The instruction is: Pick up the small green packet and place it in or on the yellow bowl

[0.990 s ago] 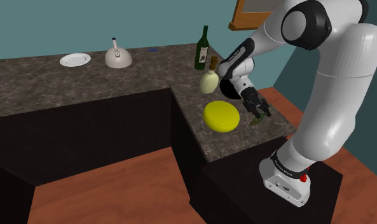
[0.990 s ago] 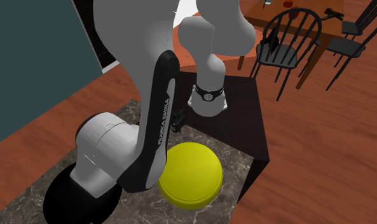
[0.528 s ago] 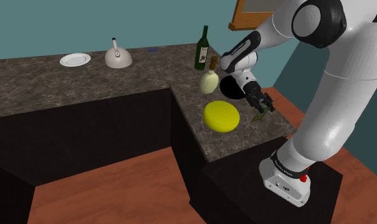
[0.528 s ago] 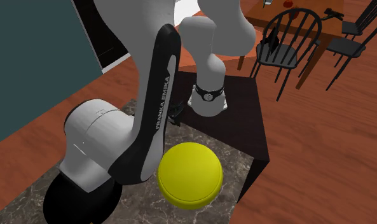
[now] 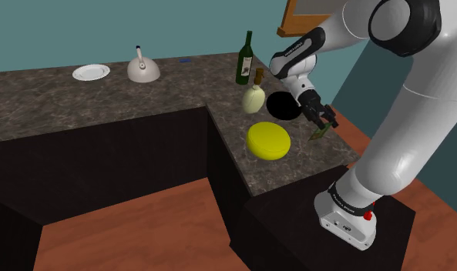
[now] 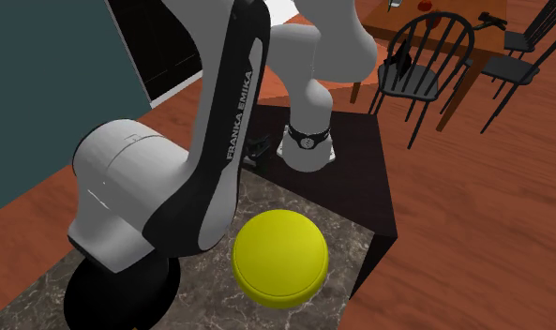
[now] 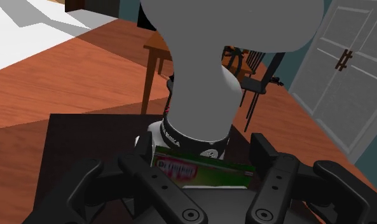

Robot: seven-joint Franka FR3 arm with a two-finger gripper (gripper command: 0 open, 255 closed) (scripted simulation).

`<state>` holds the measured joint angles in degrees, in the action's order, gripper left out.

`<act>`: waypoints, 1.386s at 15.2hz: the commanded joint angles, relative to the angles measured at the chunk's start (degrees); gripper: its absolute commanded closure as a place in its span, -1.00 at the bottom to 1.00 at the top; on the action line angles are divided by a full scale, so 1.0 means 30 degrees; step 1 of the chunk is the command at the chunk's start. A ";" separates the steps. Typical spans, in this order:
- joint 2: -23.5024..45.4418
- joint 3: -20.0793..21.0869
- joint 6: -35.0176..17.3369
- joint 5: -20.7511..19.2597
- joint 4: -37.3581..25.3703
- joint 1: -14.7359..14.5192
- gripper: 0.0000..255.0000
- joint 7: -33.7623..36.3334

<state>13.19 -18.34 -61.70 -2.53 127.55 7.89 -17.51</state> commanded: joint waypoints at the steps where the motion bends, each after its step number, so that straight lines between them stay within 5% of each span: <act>1: -0.0388 -0.0038 0.0514 -0.0102 -0.0135 -0.0009 1.00 0.0031; 5: -0.1056 -0.0074 0.1345 -0.0216 -0.0325 -0.0047 1.00 0.0126; 19: 0.4517 0.1619 0.6675 0.5570 -1.1140 -0.1901 1.00 0.4077; 21: 0.4738 0.1652 0.6272 0.5537 -1.0945 -0.1895 1.00 0.3963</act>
<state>26.52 -13.50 -42.85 13.64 95.56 2.27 -5.84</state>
